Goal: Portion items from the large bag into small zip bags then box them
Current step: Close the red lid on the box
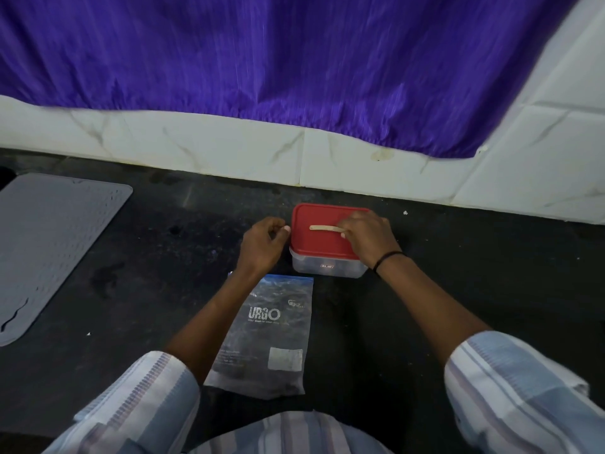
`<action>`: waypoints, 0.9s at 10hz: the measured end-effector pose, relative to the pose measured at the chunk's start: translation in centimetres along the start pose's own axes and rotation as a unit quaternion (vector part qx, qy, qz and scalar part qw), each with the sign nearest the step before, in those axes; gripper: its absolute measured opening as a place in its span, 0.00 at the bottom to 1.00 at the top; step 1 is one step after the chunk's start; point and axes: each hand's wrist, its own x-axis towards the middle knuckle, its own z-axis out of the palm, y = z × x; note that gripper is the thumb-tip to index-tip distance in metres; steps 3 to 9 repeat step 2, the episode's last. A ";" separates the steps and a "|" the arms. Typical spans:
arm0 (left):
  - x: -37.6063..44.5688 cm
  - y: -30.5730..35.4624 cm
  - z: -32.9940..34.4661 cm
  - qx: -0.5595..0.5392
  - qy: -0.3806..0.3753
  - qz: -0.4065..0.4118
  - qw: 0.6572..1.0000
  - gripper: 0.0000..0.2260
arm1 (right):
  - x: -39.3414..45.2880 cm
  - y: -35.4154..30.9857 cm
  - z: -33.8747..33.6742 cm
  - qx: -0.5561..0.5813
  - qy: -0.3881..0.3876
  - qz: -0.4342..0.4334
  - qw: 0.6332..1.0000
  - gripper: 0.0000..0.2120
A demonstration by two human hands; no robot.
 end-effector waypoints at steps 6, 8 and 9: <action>-0.3 -0.4 0.5 0.016 -0.001 0.013 1.000 0.13 | 0.4 0.0 0.4 0.026 0.009 0.007 1.000 0.10; -0.3 -0.4 0.5 0.016 -0.001 0.013 1.000 0.13 | 0.4 0.0 0.4 0.026 0.009 0.007 1.000 0.10; -0.3 -0.4 0.5 0.016 -0.001 0.013 1.000 0.13 | 0.4 0.0 0.4 0.026 0.009 0.007 1.000 0.10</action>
